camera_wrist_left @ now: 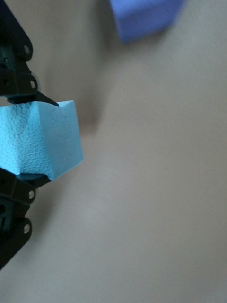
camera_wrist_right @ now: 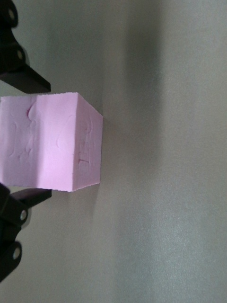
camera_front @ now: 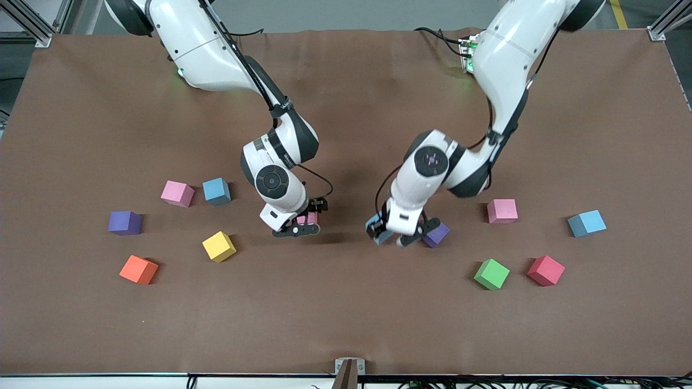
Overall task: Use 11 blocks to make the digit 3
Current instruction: 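Carry the blue cube centerward with the left gripper while the right gripper lifts pink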
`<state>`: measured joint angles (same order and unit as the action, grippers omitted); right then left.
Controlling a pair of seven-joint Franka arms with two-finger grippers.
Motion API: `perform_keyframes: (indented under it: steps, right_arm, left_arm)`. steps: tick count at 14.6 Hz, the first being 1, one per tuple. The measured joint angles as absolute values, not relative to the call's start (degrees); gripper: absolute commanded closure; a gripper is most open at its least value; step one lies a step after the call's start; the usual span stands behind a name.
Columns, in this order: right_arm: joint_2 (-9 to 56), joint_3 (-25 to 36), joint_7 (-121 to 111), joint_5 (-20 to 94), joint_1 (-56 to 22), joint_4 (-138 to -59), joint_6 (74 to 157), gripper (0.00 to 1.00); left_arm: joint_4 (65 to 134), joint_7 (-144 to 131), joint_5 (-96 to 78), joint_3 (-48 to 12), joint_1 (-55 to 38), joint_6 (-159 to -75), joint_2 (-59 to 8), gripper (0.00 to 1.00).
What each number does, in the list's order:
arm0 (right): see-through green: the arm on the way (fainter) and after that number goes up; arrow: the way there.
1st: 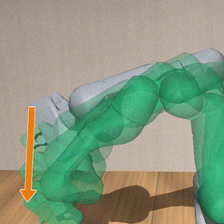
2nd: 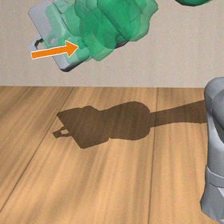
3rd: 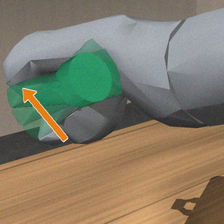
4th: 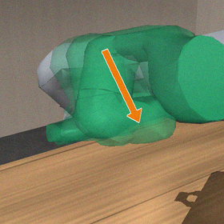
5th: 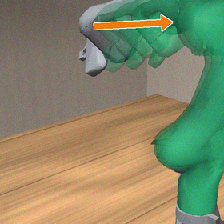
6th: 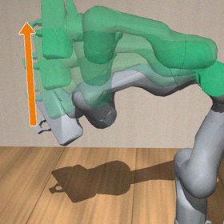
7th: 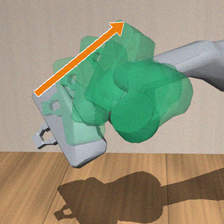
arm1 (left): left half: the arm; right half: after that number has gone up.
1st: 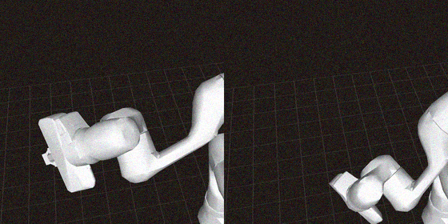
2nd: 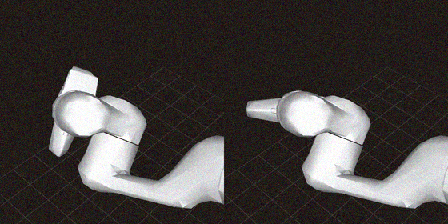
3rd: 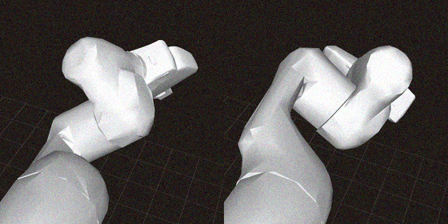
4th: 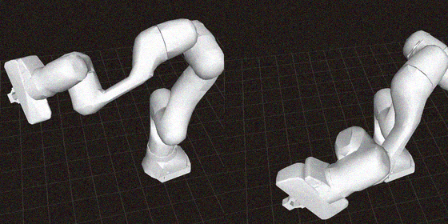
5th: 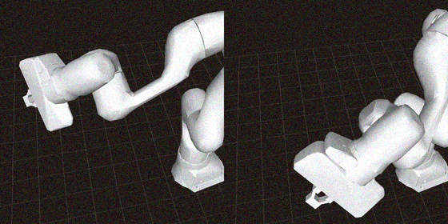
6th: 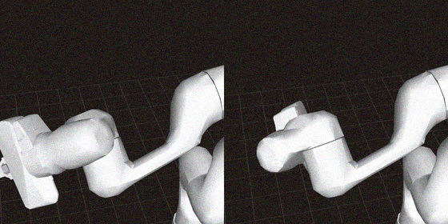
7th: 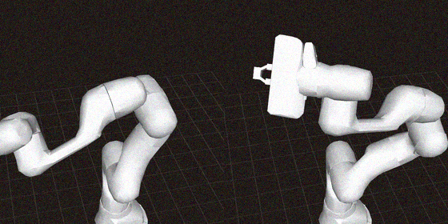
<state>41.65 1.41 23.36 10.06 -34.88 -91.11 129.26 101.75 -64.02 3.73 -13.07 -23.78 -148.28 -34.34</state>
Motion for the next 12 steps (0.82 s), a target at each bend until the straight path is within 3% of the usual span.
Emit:
perform_keyframes:
  steps: [1, 8, 12]
  right_arm:
    - [41.69, 1.44, 24.08, 10.06, -34.87, -91.0, 129.28, 0.51]
    - [41.71, 2.36, 33.7, 10.08, -33.83, -88.13, 128.96, 0.61]
    - [41.21, 2.88, 43.51, 10.08, -32.12, -84.49, 125.19, 0.96]
  left_arm:
    - [105.88, -62.46, 3.73, -14.5, -23.71, -148.47, -31.88, 0.78]
    - [119.37, -59.57, 8.53, -24.75, -24.4, -157.19, -29.73, 0.78]
    - [126.32, -58.96, 8.91, -26.34, -24.4, -165.63, -28.52, 0.78]
